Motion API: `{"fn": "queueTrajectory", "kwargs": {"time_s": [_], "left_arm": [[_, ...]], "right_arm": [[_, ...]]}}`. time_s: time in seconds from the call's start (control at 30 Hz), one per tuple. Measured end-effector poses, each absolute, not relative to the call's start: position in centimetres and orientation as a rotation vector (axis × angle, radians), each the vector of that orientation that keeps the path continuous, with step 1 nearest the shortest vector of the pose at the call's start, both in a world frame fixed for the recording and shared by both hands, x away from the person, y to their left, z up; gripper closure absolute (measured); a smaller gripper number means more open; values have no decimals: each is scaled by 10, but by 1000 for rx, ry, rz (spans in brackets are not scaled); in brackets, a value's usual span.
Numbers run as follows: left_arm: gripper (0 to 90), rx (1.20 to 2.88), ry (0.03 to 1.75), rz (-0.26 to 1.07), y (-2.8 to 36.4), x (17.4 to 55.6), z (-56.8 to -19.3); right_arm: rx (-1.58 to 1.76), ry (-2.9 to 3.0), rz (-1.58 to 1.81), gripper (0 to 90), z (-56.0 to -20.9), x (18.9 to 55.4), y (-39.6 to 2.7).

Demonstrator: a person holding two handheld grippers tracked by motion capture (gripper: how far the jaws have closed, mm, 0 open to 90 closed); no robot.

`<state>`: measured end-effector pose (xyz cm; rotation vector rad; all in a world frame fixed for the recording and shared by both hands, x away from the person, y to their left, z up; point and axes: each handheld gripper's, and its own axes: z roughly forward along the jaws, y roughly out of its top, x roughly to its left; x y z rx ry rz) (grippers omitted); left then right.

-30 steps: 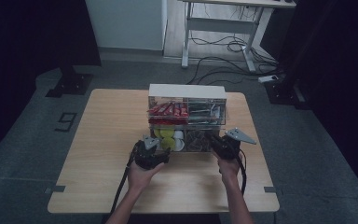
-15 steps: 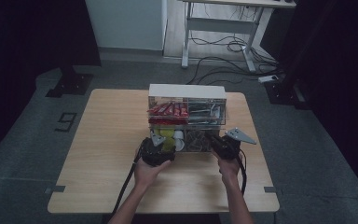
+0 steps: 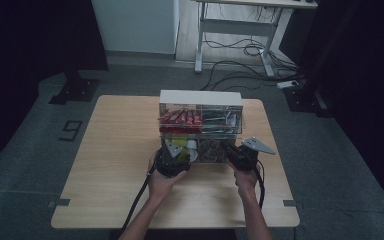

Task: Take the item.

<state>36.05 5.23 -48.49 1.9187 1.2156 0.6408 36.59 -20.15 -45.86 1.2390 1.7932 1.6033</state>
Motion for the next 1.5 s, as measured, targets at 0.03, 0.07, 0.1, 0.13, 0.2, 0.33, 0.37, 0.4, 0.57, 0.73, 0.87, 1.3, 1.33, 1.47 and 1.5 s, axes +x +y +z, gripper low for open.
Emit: {"fn": "queueTrajectory", "kwargs": {"time_s": [0.03, 0.07, 0.1, 0.13, 0.2, 0.33, 0.37, 0.4, 0.57, 0.73, 0.87, 1.3, 1.33, 1.47, 1.5], "left_arm": [[360, 1917, 1213, 634, 52, 360, -485], [372, 1917, 1211, 629, 52, 360, -485], [372, 1917, 1210, 631, 51, 360, -485], [375, 1915, 1210, 631, 51, 359, -485], [380, 1918, 1205, 623, 52, 360, -485], [382, 1915, 1202, 619, 52, 358, -484], [382, 1911, 1199, 616, 52, 357, -483], [382, 1903, 1195, 613, 52, 356, -482], [383, 1913, 1162, 621, 51, 349, -473], [383, 1907, 1148, 624, 54, 346, -467], [383, 1902, 1146, 624, 58, 343, -463], [383, 1874, 1134, 634, 72, 329, -451], [383, 1873, 1134, 635, 73, 328, -450], [383, 1864, 1132, 624, 78, 326, -446], [384, 1862, 1132, 624, 79, 326, -446]], "right_arm": [[1241, 1792, 1604, 886, -459, 366, -202], [1241, 1791, 1604, 886, -459, 366, -201], [1241, 1791, 1604, 886, -459, 366, -201], [1241, 1791, 1604, 886, -459, 366, -201], [1242, 1792, 1605, 886, -459, 366, -202], [1242, 1792, 1605, 886, -459, 367, -202], [1243, 1792, 1604, 886, -459, 367, -202], [1243, 1792, 1603, 886, -460, 367, -203], [1244, 1791, 1601, 886, -460, 367, -203], [1244, 1791, 1600, 886, -460, 367, -203], [1244, 1790, 1599, 886, -460, 367, -203], [1246, 1789, 1597, 886, -460, 367, -204], [1246, 1790, 1597, 886, -460, 367, -204], [1248, 1788, 1596, 886, -460, 367, -204], [1246, 1787, 1595, 886, -460, 367, -204]]}}
